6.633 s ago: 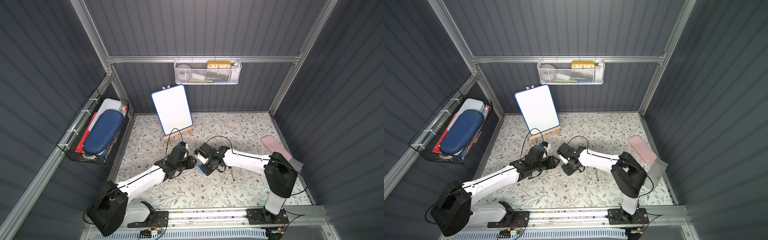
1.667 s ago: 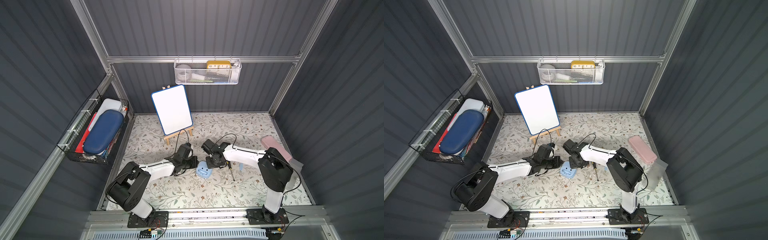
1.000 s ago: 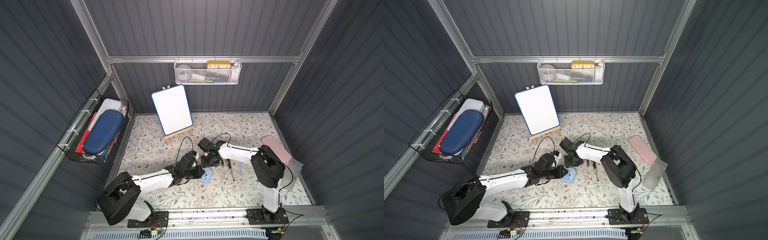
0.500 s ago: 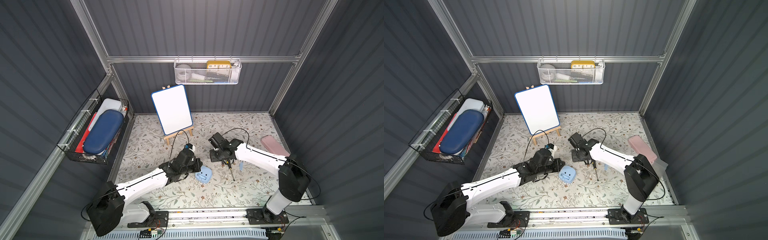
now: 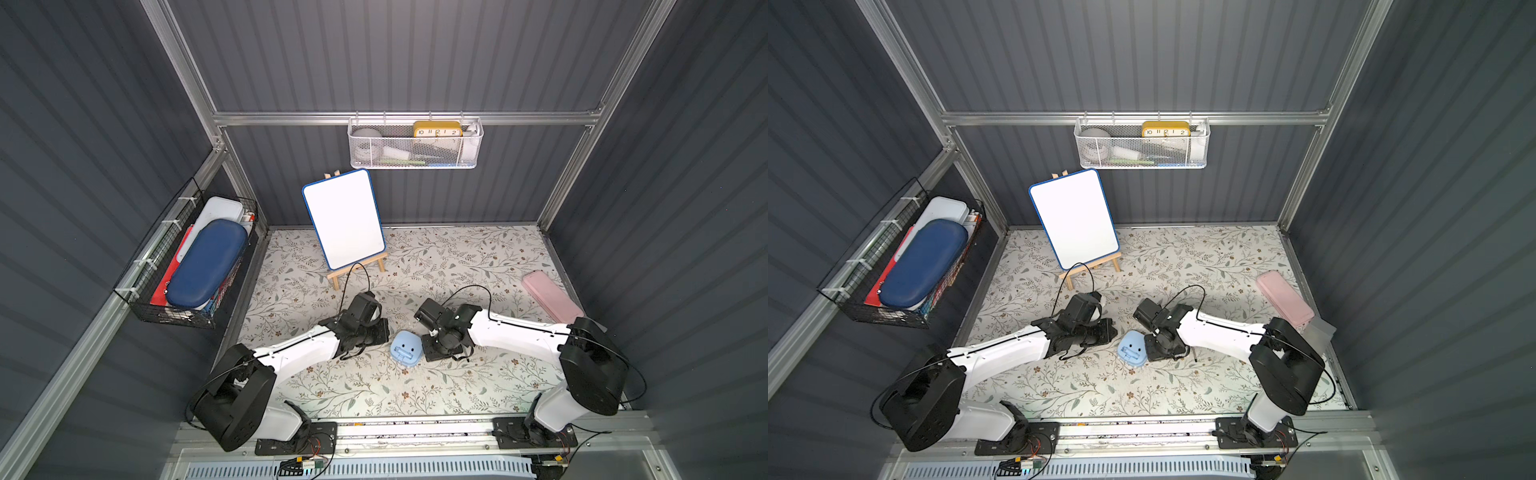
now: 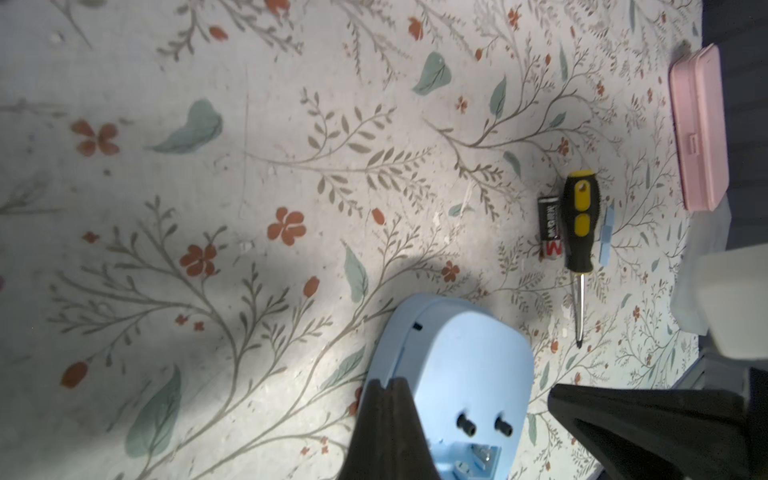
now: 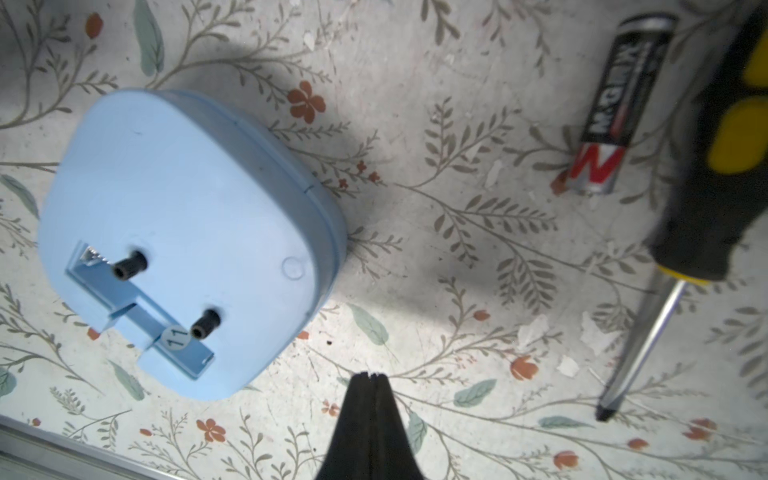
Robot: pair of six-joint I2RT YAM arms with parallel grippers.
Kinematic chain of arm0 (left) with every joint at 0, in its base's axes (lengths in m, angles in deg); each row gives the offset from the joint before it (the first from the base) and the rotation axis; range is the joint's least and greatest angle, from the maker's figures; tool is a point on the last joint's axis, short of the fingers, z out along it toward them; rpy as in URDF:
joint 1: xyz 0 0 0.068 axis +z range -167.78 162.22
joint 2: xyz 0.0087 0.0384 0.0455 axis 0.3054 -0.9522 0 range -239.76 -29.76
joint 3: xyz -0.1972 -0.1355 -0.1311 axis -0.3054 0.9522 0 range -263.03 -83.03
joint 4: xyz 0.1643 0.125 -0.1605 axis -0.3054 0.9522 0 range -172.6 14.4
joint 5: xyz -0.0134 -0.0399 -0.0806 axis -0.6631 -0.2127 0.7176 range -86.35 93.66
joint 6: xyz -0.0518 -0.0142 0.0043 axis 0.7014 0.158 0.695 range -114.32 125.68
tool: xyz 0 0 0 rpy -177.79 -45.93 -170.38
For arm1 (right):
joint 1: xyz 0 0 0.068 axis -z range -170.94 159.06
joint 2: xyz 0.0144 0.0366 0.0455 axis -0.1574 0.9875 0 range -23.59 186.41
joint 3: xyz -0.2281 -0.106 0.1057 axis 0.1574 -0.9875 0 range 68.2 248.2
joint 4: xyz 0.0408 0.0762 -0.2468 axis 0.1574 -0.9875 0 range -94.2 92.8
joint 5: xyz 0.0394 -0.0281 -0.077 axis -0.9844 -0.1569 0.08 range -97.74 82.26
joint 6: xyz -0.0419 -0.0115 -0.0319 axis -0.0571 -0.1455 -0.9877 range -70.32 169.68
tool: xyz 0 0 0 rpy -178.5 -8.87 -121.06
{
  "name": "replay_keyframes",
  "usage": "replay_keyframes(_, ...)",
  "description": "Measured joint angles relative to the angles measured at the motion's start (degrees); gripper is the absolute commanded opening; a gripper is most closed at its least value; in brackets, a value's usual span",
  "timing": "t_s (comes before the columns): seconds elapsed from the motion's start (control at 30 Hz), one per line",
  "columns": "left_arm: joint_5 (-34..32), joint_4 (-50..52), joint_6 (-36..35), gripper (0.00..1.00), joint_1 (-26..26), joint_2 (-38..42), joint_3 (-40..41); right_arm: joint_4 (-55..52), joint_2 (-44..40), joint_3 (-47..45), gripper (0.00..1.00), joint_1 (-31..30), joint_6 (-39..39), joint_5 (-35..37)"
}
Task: Remove the battery from the alarm
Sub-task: Adjust the alarm at the center of the board.
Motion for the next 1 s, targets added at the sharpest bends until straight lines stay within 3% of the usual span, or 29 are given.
replay_keyframes(0.27,2.51,0.81,-0.44,0.00,0.00,1.64,6.71,1.01,5.25,2.36,0.00,-0.35,1.09,0.09)
replay_keyframes(1.0,1.92,-7.28,0.17,0.00,-0.31,-1.62,6.54,-1.79,12.09,11.43,0.00,0.42,-1.22,2.84)
